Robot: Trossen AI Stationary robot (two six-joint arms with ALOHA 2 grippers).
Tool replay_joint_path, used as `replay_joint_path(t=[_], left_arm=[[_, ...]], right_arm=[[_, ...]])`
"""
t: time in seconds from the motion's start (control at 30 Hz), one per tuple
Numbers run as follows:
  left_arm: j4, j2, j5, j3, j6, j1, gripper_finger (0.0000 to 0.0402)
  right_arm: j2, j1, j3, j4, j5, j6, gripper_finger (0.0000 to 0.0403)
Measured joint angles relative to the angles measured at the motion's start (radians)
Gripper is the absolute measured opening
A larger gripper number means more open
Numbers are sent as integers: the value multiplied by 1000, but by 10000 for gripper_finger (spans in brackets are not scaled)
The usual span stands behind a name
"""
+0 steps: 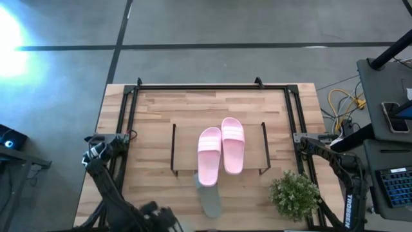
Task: Pick and place slides into the shelf
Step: Put the gray slide under the shelf
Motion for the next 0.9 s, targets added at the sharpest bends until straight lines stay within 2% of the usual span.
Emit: replay_joint_path(t=[0.13,0.33,0.43,0.5,0.73,0.9], left_arm=[[181,62,-104,98,156,41,0],[142,236,-110,280,350,131,0],[239,246,-104,260,420,155,0],[242,246,-122,250,441,171,0],[270,246,-285,254,567,232,0],[341,267,-295,228,696,286,0]], right_arm=[[-12,0,0,0,-12,-3,208],[-16,0,0,0,-12,21,208],[-16,1,0,2,-13,54,208],[-16,5,0,4,-12,66,208],[-16,11,0,2,-9,94,208],[-16,10,0,-33,-8,94,208]])
